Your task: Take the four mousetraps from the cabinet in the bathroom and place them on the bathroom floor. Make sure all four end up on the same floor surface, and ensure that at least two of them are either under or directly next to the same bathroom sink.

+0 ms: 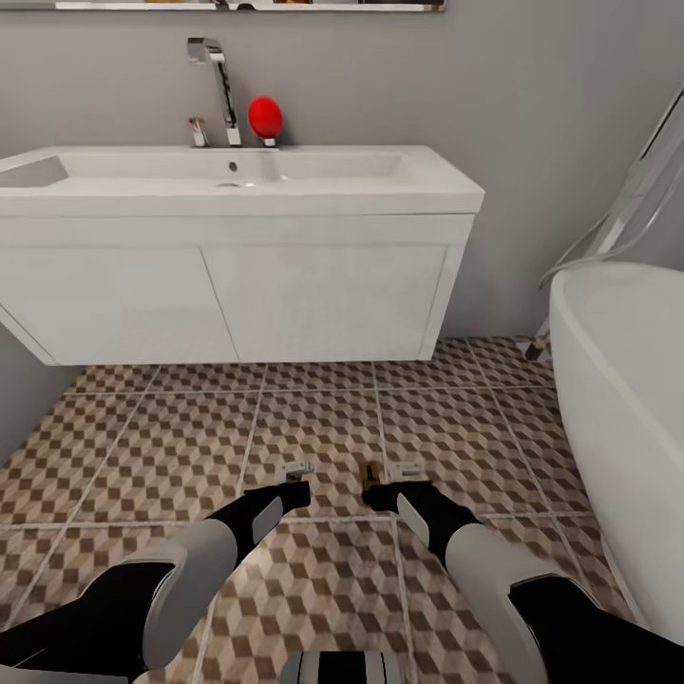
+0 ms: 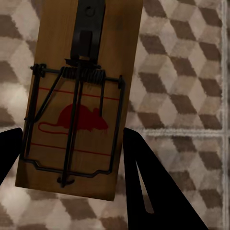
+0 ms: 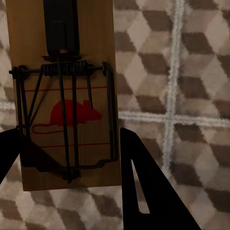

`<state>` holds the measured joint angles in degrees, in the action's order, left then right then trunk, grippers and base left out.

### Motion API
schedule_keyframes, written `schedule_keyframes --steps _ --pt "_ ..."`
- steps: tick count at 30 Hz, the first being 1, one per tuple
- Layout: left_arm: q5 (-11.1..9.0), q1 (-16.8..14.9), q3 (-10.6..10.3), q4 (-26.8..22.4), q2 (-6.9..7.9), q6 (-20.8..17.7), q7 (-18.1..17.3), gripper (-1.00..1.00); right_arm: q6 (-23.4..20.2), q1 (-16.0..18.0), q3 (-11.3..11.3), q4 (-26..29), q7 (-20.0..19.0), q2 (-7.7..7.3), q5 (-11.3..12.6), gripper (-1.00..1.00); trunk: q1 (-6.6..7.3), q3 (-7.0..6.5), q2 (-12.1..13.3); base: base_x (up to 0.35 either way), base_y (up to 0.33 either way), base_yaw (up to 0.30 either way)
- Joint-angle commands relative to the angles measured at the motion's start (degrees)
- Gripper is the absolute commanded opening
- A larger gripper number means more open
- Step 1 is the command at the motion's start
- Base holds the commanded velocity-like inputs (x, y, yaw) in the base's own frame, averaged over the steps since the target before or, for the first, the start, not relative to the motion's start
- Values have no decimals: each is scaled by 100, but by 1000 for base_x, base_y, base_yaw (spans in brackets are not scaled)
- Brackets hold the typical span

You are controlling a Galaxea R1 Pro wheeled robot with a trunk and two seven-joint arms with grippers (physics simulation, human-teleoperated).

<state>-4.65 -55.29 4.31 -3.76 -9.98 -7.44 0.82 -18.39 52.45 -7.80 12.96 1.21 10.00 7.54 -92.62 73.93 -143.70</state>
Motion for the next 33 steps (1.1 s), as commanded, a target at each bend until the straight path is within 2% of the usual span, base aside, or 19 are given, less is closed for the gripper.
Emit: schedule_keyframes --steps 1,6,10,13,15,17,25,33 --pt "-27 0 36 -54 -2 -45 8 -100 -24 2 -23 14 11 0 72 -100 -1 34 -3 0 0 0" --pt "-27 0 35 -308 -2 -237 -3 -100 -51 4 -21 88 15 0 72 -100 -14 186 -10 0 0 0" --pt "-27 0 35 -655 -2 -723 -3 -100 -79 9 -20 285 31 0 72 -100 -24 310 -15 0 0 0" --pt "-27 0 33 -804 -2 -844 -3 -100 -83 23 -20 395 55 0 72 -100 -32 403 -19 0 0 0" --pt "-27 0 30 -847 -2 -875 -3 -100 -85 97 -20 425 67 0 72 -100 -37 465 -22 0 0 17" --pt "-27 -9 27 -936 -2 -898 -3 -100 -85 332 -20 445 79 0 72 -100 -42 528 -25 0 0 46" --pt "-27 -361 29 -1026 -2 -907 -3 -100 -92 813 -20 452 89 0 72 -100 -42 600 -25 0 0 60" --pt "-26 -415 26 -1038 -2 -804 -3 -100 -93 902 -20 455 85 0 72 -100 -42 672 -25 0 0 65"
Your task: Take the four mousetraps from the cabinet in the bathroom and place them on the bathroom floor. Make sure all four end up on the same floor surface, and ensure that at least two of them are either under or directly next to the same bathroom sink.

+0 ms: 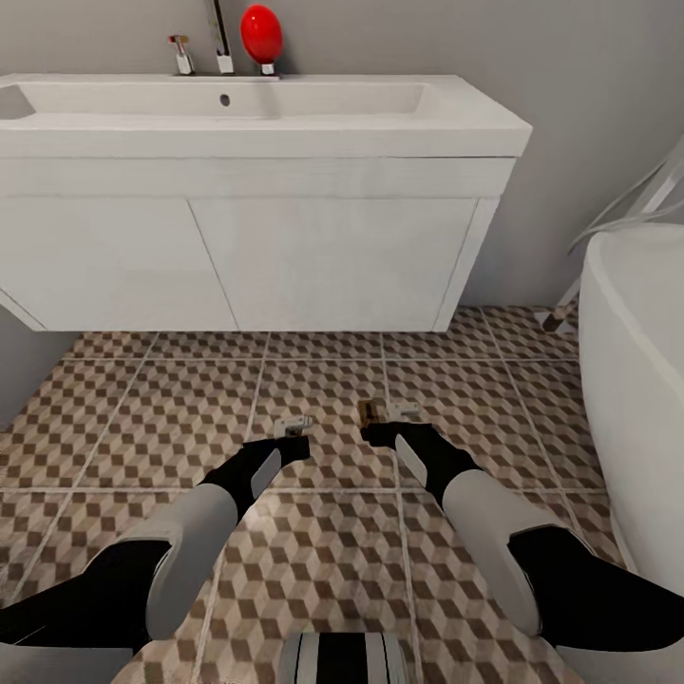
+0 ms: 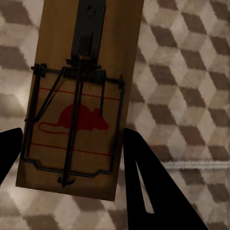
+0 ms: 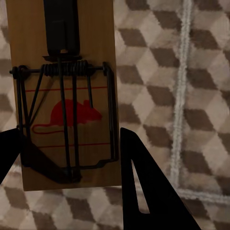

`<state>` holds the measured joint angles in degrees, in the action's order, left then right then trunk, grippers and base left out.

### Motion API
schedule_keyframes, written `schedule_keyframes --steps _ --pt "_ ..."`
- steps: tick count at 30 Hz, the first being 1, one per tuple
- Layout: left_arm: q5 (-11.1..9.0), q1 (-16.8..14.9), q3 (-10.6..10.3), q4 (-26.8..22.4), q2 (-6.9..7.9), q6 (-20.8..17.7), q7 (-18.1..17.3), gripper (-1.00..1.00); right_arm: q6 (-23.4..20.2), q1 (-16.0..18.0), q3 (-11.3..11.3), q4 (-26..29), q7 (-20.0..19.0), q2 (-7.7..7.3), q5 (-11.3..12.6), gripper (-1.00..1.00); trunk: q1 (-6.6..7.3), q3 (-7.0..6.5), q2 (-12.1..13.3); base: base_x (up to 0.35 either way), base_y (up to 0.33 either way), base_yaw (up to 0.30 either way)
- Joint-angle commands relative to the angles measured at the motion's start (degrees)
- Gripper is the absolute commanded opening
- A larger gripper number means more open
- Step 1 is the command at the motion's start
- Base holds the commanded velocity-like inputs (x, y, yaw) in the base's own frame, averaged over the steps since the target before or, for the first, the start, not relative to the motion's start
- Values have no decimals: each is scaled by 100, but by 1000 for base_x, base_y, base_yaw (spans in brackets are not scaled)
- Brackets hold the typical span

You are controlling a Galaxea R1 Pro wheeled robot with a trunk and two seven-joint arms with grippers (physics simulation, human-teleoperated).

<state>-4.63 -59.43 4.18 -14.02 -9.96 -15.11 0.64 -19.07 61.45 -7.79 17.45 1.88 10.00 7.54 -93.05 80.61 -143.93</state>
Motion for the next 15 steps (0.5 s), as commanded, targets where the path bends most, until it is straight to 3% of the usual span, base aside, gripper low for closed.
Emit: schedule_keyframes --steps 1,15 --pt "-29 -1 39 -12 -4 -7 15 -100 -23 3 -23 6 17 0 72 -100 1 13 -2 0 0 65" --pt "-28 -5 44 -372 -4 314 15 -100 -1 7 -31 6 -15 0 72 -100 1 63 -2 0 0 17"
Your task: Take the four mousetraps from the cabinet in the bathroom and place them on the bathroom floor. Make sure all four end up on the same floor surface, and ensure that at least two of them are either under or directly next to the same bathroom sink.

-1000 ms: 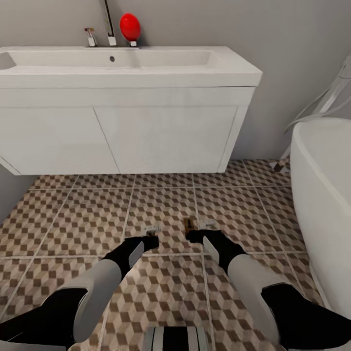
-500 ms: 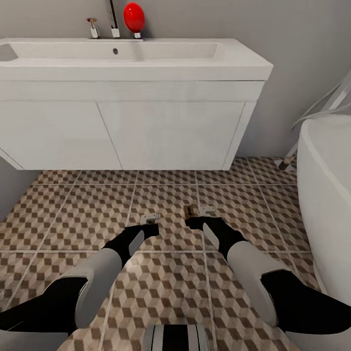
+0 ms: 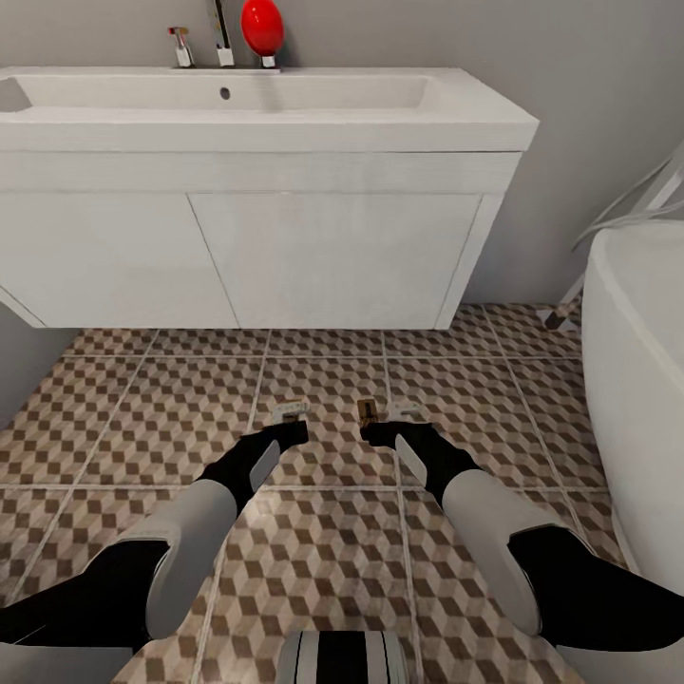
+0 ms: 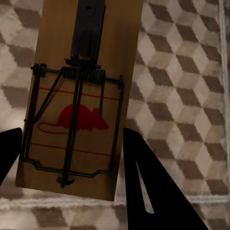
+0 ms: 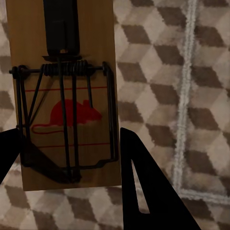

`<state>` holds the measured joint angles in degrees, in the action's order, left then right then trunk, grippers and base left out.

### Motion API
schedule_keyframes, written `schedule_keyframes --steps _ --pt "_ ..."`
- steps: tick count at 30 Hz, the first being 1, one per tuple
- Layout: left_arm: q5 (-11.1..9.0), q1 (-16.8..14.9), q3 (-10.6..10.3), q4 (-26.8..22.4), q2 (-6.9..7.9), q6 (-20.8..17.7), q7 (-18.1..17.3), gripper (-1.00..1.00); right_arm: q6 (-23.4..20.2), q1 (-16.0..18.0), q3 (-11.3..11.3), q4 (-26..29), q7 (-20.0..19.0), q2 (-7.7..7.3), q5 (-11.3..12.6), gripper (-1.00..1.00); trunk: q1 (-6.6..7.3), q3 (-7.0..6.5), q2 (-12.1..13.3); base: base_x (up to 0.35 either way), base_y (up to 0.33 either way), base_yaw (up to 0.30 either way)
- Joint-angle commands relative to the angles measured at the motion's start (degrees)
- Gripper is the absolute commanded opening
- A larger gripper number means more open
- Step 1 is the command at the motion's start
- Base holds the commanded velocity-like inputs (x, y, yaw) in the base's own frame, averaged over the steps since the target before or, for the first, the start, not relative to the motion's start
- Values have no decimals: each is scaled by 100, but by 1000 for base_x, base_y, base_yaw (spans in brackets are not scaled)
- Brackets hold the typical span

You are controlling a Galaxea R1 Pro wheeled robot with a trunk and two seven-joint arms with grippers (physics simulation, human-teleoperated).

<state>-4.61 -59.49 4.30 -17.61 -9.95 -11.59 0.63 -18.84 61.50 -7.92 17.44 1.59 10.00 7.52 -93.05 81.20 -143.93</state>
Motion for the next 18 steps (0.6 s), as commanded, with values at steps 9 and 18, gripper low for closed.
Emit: schedule_keyframes --steps 9,18 --pt "-23 1 -135 -151 -4 -21 16 -100 -39 2 -6 51 35 0 74 -100 1 5 -1 0 0 0" --pt "-30 -1 -929 -273 -4 -27 26 -100 -44 2 -8 363 43 0 74 -100 1 5 -1 0 0 0"
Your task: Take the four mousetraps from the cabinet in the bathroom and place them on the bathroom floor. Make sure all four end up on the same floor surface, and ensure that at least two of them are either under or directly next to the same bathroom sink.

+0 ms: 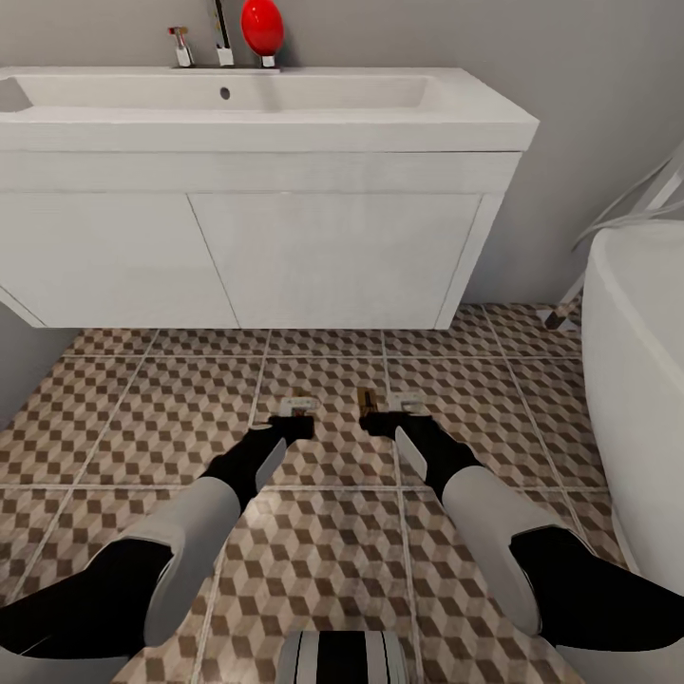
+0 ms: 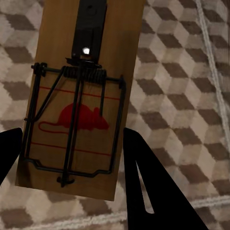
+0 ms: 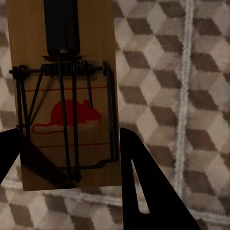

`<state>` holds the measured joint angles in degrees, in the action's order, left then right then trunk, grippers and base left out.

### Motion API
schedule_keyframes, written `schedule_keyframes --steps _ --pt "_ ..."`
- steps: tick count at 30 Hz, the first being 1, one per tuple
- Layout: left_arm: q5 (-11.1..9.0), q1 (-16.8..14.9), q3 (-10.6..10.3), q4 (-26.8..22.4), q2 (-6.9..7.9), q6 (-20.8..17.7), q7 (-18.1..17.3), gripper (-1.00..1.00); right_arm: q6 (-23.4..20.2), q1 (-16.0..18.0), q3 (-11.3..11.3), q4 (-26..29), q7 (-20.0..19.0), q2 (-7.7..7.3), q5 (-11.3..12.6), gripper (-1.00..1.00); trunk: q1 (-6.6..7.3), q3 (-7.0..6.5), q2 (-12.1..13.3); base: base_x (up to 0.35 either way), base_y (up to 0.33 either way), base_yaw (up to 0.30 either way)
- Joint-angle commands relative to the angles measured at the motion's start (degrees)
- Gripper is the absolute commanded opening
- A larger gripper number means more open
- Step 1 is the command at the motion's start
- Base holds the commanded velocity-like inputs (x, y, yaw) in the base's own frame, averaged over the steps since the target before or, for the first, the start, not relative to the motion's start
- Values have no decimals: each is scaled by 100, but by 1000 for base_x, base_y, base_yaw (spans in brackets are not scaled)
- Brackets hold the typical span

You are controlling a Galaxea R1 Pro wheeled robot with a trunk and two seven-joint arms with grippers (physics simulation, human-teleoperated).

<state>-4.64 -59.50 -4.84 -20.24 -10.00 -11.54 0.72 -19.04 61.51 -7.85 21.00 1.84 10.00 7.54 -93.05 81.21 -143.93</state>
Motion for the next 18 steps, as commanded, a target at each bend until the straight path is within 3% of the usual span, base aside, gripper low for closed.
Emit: schedule_keyframes --steps 1,12,18 --pt "-28 -1 -76 -15 0 -33 20 -100 -23 1 -14 21 17 0 72 -100 1 4 -1 0 0 0" --pt "-45 -1 -182 -31 0 -35 50 -100 -12 1 -14 87 34 0 72 -100 1 33 -1 0 0 0" --pt "-102 -1 -172 -54 0 -41 49 -100 -8 1 -14 94 35 0 71 -100 -15 218 -9 0 0 0"
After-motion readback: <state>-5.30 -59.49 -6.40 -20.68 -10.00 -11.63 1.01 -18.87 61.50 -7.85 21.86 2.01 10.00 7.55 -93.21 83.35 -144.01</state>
